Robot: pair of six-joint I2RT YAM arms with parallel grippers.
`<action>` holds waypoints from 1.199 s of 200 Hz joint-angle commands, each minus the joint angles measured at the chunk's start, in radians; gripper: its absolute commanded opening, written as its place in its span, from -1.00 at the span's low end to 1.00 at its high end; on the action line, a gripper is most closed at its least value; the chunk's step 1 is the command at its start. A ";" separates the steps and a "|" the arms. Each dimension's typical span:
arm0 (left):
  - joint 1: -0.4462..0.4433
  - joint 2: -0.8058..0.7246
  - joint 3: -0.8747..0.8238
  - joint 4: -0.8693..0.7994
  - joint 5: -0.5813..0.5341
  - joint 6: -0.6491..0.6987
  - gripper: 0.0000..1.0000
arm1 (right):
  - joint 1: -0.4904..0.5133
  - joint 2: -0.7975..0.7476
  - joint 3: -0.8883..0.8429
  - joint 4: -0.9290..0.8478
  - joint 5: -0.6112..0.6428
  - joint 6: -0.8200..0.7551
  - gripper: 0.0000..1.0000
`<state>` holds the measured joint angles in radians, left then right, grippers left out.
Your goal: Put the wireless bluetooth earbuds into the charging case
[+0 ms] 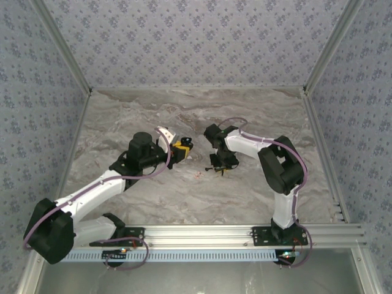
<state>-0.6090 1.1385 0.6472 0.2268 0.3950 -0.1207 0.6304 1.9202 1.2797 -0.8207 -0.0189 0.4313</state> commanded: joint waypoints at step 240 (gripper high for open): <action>0.027 0.191 0.012 0.190 0.073 -0.202 -0.58 | -0.106 -0.480 -0.037 0.259 -0.230 -0.265 -0.69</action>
<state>-0.5888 1.3170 0.6437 0.3374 0.4290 -0.2909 0.5293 1.4979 1.2049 -0.5789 -0.1879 0.2089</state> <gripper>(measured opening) 0.216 0.160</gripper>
